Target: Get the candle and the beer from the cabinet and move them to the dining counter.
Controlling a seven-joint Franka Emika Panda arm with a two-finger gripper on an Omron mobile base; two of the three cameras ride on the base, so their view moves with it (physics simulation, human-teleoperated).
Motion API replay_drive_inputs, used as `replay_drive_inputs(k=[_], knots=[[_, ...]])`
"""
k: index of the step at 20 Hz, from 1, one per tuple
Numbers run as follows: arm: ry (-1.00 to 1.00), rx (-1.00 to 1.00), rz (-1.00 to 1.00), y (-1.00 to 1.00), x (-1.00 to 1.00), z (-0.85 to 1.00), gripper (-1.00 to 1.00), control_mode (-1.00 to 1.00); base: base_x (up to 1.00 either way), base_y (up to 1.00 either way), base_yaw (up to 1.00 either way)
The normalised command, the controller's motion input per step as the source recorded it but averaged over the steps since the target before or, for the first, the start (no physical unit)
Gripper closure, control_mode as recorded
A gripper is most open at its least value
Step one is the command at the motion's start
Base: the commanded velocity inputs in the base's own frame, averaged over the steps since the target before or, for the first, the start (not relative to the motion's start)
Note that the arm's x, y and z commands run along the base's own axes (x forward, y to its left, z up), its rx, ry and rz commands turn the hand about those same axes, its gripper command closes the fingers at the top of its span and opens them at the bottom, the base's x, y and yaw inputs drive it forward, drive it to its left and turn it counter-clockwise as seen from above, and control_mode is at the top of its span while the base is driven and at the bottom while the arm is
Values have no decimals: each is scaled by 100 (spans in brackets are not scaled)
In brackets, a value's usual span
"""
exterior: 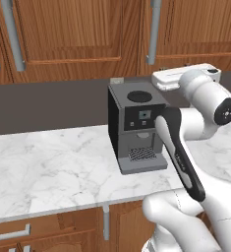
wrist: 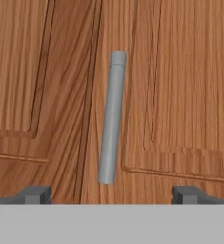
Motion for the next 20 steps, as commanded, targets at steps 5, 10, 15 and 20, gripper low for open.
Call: replay_drive_inputs(k=[5, 10, 15, 20], knots=[[-1, 0, 3, 0, 20, 11, -100, -100, 0, 0, 0], [-5, 0, 2, 0, 29, 8, -100, -100, 0, 0, 0], [-9, 0, 0, 0, 35, 10, -100, -100, 0, 0, 0], [-9, 0, 0, 0, 40, 8, -100, -100, 0, 0, 0]])
